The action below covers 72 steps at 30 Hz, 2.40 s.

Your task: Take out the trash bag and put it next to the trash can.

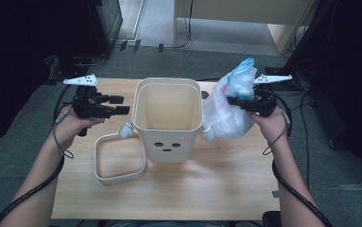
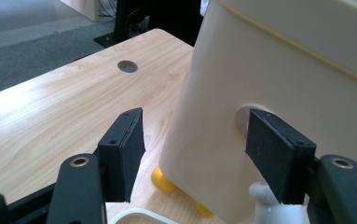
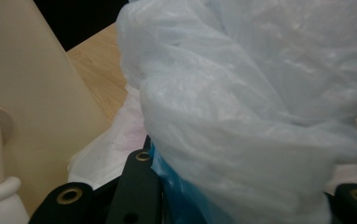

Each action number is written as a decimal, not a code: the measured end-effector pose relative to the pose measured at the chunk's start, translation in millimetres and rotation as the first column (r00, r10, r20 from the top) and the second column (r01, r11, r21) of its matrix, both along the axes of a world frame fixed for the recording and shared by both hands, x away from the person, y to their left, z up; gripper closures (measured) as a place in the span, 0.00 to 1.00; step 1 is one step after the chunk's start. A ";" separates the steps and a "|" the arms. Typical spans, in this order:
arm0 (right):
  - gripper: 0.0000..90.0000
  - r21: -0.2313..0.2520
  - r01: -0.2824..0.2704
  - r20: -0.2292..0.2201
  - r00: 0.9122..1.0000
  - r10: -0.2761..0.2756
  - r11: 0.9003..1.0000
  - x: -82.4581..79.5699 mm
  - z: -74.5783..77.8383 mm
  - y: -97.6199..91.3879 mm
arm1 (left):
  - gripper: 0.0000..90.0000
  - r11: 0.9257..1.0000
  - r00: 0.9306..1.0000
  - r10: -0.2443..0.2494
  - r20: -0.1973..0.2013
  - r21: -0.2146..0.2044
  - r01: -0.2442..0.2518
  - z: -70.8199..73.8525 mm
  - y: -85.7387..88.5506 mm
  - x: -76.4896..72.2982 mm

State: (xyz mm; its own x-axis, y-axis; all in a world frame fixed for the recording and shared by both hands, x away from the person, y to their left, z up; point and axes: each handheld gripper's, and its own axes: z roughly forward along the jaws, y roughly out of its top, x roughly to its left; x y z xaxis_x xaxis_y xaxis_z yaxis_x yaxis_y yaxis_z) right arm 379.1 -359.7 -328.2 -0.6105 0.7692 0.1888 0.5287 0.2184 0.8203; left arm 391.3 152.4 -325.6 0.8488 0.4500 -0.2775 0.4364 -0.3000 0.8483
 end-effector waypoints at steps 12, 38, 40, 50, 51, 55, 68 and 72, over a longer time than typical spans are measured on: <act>0.77 0.030 0.001 -0.058 0.998 0.000 1.000 1.7 -35.5 9.8 | 0.41 1.000 1.000 0.012 -0.019 0.007 -0.012 -20.8 2.4 -0.1; 0.55 0.061 0.043 -0.101 0.994 -0.037 0.997 0.9 -91.3 27.4 | 0.41 0.999 0.998 0.047 -0.050 -0.014 -0.048 -62.3 12.8 -7.6; 0.55 0.059 0.052 -0.106 0.993 -0.045 0.997 1.0 -94.1 26.7 | 0.41 0.998 0.997 0.058 -0.058 -0.020 -0.059 -65.6 14.7 -7.6; 0.52 0.028 0.061 -0.110 0.992 -0.058 0.998 -0.5 -106.5 31.0 | 0.41 0.998 0.997 0.061 -0.054 0.019 -0.060 -83.4 21.5 -8.0; 0.52 0.025 0.061 -0.109 0.992 -0.058 0.998 -0.6 -107.3 31.8 | 0.41 0.998 0.996 0.066 -0.059 0.020 -0.065 -85.3 22.4 -7.8; 0.50 0.010 0.059 -0.102 0.993 -0.058 0.998 -1.4 -109.7 36.5 | 0.41 0.997 0.996 0.069 -0.056 0.035 -0.067 -91.7 25.0 -8.4; 0.43 -0.012 0.104 -0.103 0.989 -0.104 0.995 -2.3 -118.3 41.4 | 0.40 0.993 0.996 0.077 -0.051 0.092 -0.072 -112.7 30.9 -13.6; 0.41 -0.035 0.099 -0.102 0.990 -0.102 0.994 -2.5 -122.2 42.2 | 0.40 0.991 0.996 0.071 -0.048 0.114 -0.065 -116.8 31.0 -14.1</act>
State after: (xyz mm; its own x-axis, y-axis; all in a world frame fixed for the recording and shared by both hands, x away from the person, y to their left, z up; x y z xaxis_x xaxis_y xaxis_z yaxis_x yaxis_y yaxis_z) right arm 376.6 -317.5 -450.5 -0.5083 0.8319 0.2228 0.6307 0.1834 0.7540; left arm 377.2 183.4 -442.4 0.8011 0.5367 -0.2648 0.5013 -0.3601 0.7867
